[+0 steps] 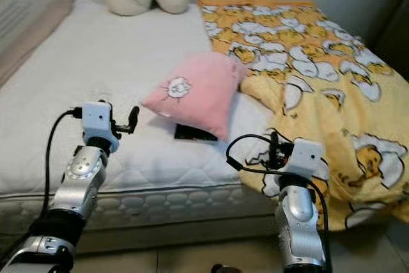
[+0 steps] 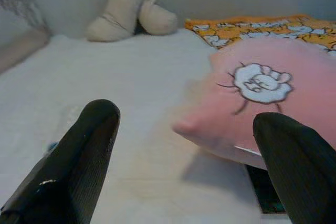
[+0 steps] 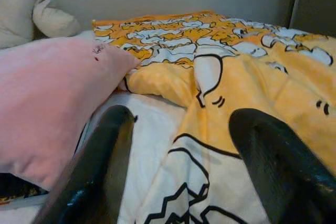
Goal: Clean up the room
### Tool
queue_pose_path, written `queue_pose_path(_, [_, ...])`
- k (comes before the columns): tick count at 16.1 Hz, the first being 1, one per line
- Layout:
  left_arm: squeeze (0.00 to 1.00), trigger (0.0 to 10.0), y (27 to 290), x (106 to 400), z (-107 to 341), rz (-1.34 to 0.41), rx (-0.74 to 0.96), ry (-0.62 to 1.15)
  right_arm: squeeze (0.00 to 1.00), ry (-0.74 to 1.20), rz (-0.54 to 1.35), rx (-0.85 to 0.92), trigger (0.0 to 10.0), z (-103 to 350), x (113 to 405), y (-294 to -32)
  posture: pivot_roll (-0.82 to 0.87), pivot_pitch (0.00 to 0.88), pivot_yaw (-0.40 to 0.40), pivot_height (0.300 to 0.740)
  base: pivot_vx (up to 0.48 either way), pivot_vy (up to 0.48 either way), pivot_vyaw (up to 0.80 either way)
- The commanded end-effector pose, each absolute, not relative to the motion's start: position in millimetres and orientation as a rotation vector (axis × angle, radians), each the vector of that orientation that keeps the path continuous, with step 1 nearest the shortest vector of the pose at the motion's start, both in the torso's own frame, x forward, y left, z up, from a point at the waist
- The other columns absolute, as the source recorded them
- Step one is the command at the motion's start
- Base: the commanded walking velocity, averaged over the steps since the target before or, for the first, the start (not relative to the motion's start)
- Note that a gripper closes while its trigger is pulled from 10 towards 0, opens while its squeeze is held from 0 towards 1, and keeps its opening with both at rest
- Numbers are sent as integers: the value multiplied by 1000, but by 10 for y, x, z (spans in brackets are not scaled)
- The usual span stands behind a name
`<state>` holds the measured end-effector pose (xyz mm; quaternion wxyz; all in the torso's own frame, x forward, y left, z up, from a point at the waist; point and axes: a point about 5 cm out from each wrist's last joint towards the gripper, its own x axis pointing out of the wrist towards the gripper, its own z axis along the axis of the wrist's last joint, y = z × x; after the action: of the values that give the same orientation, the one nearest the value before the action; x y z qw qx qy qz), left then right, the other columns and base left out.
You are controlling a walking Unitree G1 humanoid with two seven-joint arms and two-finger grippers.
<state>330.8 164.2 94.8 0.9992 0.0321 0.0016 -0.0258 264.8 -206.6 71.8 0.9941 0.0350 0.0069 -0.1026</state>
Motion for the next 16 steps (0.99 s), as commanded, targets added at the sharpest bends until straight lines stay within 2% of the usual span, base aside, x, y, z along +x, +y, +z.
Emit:
queue_pose_path(1, [1000, 10000, 1644, 3330, 943, -42, 34, 22, 1000, -7, -210, 79, 10000, 754, 2668, -2091, -145, 0, -2, 740, 0, 0, 0])
queue_pose_path(2, [1000, 10000, 1598, 3325, 943, -66, -5, 19, 1000, -7, -194, 77, 10000, 751, 2671, -2069, -144, 0, -4, 740, 0, 0, 0])
queue_pose_path(10, [1000, 10000, 1567, 3370, 1002, -75, 28, -4, 1000, -16, -133, 53, 10000, 777, 2753, -1968, -142, 0, -7, 740, 0, 0, 0])
queue_pose_path(11, [894, 10000, 1558, 3375, 1010, -80, 30, -9, 1000, 2, -156, 32, 10000, 757, 2760, -1987, -142, 0, -6, 740, 0, 0, 0])
queue_pose_path(12, [0, 10000, 1529, 3382, 1023, -104, 29, -12, 1000, 21, -170, 22, 10000, 733, 2768, -2007, -143, 0, -6, 740, 0, 0, 0])
queue_pose_path(13, [0, 10000, 1517, 3383, 1040, -114, 27, -24, 0, 15, -161, 18, 10000, 741, 2771, -2006, -146, 0, -4, 740, 0, 0, 0])
queue_pose_path(16, [0, 10000, 1501, 3393, 1077, -120, 31, -42, 0, -3, -146, 5, 10000, 769, 2777, -1982, -149, 0, -1, 740, 251, 0, 0])
